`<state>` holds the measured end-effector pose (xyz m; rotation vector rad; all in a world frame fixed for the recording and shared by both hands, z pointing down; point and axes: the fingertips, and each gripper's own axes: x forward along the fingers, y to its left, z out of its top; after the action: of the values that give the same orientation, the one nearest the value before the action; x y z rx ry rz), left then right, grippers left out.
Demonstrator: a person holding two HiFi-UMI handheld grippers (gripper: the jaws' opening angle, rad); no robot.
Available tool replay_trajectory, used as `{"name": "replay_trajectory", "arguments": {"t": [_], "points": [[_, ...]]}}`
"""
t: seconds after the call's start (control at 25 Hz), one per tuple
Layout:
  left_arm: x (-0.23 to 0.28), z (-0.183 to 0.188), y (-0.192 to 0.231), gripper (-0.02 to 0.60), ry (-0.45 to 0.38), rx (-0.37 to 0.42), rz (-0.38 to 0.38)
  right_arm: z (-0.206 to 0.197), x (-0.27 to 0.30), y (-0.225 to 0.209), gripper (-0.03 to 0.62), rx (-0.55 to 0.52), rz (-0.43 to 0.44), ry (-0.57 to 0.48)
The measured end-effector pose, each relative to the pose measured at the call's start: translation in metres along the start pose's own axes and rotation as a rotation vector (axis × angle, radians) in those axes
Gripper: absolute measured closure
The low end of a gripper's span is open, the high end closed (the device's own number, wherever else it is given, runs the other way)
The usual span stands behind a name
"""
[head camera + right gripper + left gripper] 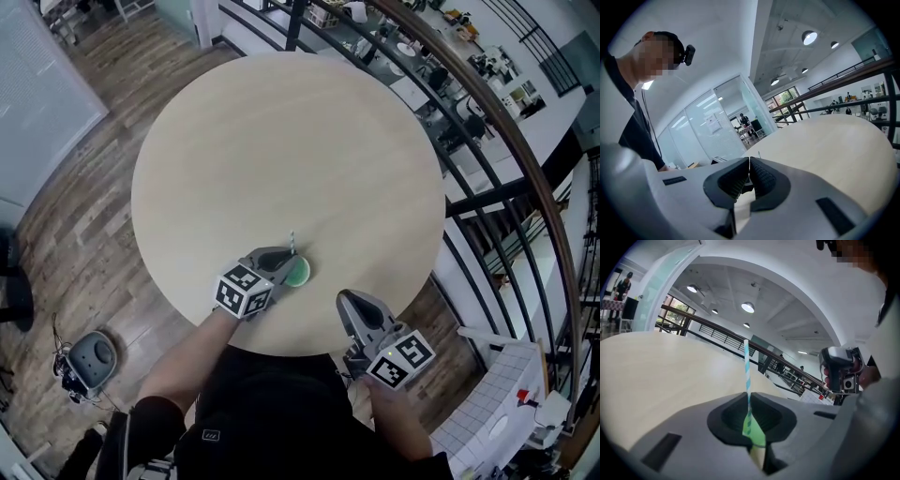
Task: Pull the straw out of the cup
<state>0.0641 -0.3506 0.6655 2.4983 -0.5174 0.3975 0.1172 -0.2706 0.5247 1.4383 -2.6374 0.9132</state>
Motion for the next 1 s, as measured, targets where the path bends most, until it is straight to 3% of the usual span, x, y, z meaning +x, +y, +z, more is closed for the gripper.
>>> {"name": "replay_trajectory", "arguments": {"t": [0.44, 1.0], "points": [[-0.011, 0.027, -0.02, 0.554, -0.07, -0.002, 0.007, 0.017, -0.02, 0.006, 0.571, -0.029, 0.013, -0.02], [-0.075, 0.077, -0.074, 0.554, -0.227, 0.016, 0.216, 0.04, -0.054, 0.027, 0.571, -0.092, 0.188, -0.014]]}}
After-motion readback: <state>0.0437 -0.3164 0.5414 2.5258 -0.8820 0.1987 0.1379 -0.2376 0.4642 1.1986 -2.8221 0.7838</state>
